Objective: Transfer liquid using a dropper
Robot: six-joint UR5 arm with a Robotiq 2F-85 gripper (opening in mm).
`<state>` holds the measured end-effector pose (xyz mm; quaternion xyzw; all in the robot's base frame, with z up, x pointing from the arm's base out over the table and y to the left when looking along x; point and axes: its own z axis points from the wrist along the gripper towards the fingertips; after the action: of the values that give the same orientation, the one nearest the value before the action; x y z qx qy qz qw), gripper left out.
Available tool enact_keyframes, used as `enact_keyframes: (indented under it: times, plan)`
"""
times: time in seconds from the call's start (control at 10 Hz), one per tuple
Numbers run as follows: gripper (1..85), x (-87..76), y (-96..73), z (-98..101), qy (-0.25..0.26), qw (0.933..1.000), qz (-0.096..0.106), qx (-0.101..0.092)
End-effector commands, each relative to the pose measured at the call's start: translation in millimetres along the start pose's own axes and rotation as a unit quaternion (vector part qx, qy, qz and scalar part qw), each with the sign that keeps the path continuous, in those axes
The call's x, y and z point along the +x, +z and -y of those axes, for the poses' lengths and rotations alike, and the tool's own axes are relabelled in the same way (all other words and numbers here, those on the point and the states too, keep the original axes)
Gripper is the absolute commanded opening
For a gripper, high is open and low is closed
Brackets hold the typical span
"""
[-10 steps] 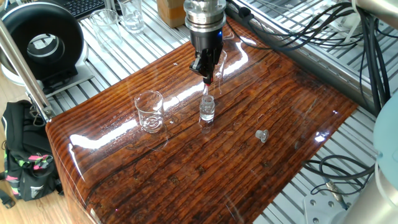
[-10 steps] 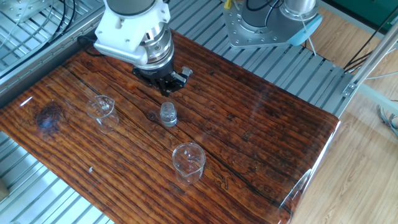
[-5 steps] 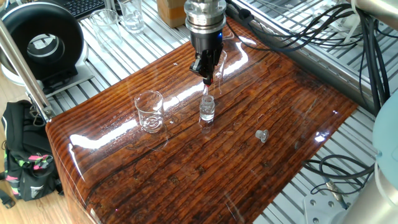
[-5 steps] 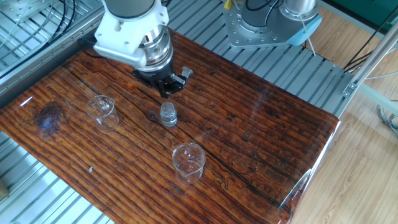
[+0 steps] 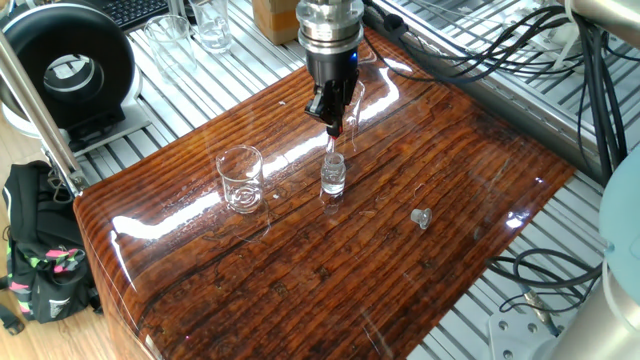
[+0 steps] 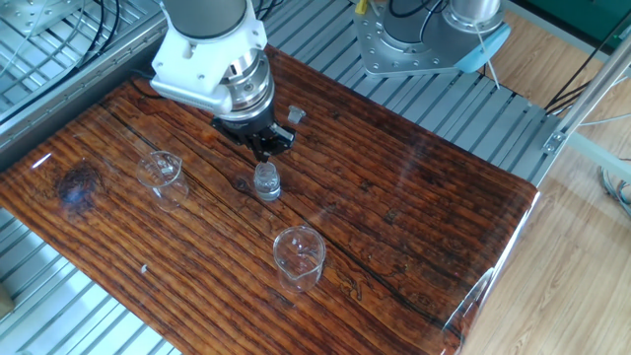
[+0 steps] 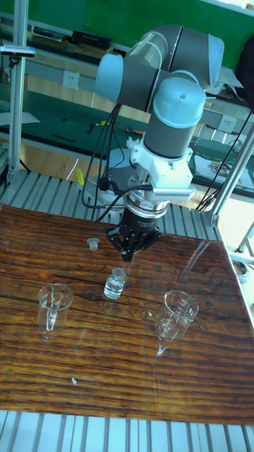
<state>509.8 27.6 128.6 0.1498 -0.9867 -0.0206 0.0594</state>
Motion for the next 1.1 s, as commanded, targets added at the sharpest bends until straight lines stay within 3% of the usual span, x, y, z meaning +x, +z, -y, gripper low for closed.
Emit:
enact_keyframes:
  times: [0.0, 0.4, 0.7, 0.8, 1.0]
  plan:
    - [1.7, -2.1, 1.3, -4.7, 0.002, 1.0, 0.004, -0.008]
    - [1.7, -1.5, 2.5, -8.9, 0.004, 0.9999, 0.004, -0.013]
    - [1.7, 2.6, -1.4, -3.3, 0.008, 1.0, -0.003, 0.003]
    - [2.0, 1.2, 0.0, -5.9, 0.01, 0.9999, -0.001, -0.002]
    - [14.0, -2.9, 2.0, -5.2, 0.004, 1.0, 0.006, -0.003]
